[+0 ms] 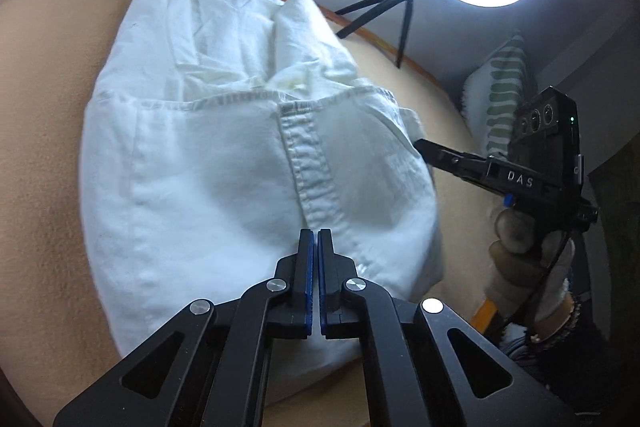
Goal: Fold small clothes
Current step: 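Open both grippers and release the folded hem onto the shirt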
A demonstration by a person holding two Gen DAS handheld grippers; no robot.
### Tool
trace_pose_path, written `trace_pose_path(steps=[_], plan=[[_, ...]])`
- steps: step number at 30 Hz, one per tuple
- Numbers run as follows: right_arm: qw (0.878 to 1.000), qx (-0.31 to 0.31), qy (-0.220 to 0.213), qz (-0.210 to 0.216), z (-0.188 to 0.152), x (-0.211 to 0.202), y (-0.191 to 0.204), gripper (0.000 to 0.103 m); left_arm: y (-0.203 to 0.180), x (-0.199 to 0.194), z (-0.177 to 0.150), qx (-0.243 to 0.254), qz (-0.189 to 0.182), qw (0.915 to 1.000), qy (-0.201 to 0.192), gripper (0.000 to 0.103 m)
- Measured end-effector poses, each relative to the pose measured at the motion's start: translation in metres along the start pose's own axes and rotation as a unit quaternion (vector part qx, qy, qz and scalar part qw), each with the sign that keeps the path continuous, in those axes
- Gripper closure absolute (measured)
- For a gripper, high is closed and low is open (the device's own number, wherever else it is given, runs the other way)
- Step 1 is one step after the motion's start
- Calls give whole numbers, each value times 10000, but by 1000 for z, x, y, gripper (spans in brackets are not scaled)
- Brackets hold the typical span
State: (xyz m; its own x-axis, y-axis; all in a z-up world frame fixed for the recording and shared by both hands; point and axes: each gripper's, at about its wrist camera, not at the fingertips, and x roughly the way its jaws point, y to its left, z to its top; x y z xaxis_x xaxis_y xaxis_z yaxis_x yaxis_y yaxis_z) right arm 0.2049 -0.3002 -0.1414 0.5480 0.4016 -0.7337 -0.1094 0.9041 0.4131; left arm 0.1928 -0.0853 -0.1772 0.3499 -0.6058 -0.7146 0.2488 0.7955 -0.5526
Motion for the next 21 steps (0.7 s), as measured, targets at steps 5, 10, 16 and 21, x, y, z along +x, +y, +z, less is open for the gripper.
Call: trace_pose_path(steps=[5, 10, 16, 21], plan=[[9987, 249, 88, 430, 2, 0, -11, 93, 3, -7, -1, -64, -111, 9999, -74, 103], [9983, 244, 17, 528, -10, -26, -11, 70, -2, -40, -3, 217, -53, 9986, -471, 93], [9964, -147, 411, 729, -55, -37, -1, 72, -28, -52, -30, 993, 94, 9943, -381, 93], [9928, -420, 824, 764, -84, -27, 5, 74, -56, -34, -45, 1704, 197, 9851, -132, 93]])
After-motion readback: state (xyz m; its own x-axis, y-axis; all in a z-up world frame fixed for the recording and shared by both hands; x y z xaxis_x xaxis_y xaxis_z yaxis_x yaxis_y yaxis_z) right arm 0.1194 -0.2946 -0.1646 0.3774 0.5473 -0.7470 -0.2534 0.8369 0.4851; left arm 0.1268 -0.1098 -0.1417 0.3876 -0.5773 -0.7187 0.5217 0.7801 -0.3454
